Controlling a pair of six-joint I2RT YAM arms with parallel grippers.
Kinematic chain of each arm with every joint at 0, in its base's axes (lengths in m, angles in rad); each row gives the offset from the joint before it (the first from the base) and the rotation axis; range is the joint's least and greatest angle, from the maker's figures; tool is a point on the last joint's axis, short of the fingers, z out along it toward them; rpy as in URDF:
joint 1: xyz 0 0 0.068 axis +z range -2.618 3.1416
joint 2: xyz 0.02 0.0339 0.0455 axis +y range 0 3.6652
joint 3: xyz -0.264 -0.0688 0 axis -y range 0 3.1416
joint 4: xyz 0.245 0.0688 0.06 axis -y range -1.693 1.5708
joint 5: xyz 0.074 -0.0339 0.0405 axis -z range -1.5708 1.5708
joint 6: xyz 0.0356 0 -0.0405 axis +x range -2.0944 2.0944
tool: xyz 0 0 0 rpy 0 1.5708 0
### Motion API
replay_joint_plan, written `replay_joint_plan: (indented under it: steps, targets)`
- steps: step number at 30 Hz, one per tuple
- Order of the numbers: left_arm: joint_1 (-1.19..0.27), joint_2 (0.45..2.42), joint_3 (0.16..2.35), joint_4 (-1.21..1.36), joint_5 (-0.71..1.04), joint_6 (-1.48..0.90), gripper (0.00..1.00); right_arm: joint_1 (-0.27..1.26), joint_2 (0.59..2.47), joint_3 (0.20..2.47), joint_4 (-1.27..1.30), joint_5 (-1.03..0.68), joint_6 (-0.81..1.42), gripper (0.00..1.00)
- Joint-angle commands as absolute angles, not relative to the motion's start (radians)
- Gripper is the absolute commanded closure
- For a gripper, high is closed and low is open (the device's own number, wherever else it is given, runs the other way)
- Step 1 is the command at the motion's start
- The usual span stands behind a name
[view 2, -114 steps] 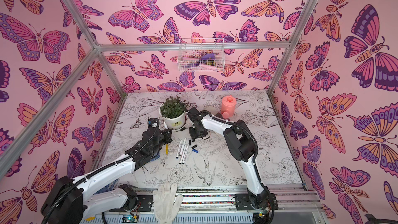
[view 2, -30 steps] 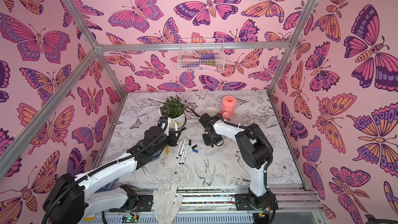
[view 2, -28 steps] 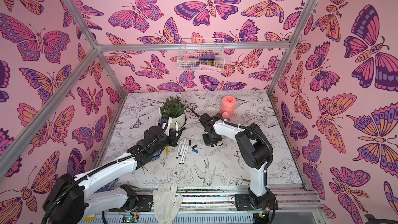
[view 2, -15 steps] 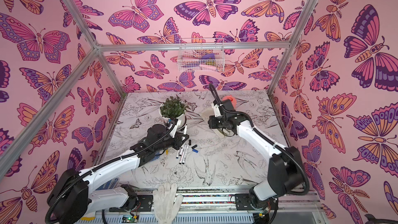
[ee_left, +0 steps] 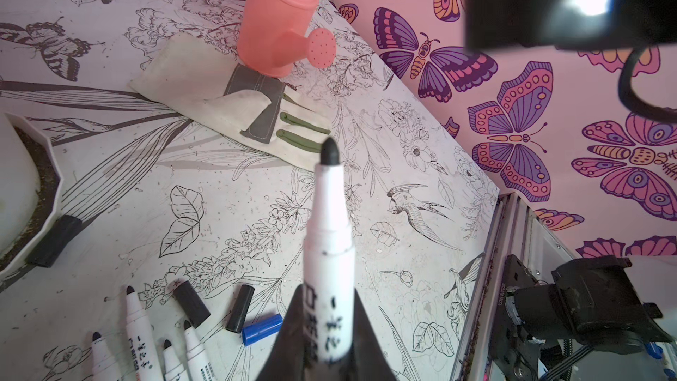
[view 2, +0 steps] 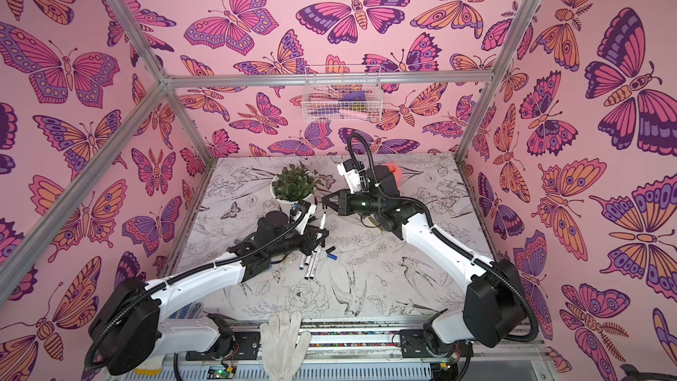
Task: Insert the pens into the pen caps
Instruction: 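Lift the black cap with the right gripper toward the marker tip, then lower the black cap onto the marker tip held by the left gripper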
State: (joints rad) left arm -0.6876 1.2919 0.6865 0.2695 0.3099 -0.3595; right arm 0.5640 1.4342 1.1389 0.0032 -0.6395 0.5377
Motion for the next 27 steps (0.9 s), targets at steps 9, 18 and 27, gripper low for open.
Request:
replay_joint_plan:
  steps: [9,18,27]
  targets:
    - [-0.694,1.287,0.692,0.353,0.291,-0.362,1.00,0.569,1.434,1.138,0.007,-0.547,0.501,1.00]
    - [-0.696,1.293,0.693,0.359,0.298,-0.361,1.00,0.570,1.461,1.157,0.017,-0.526,0.499,1.00]
    - [-0.696,1.293,0.690,0.375,0.290,-0.369,1.00,0.569,1.479,1.153,0.043,-0.560,0.524,1.00]
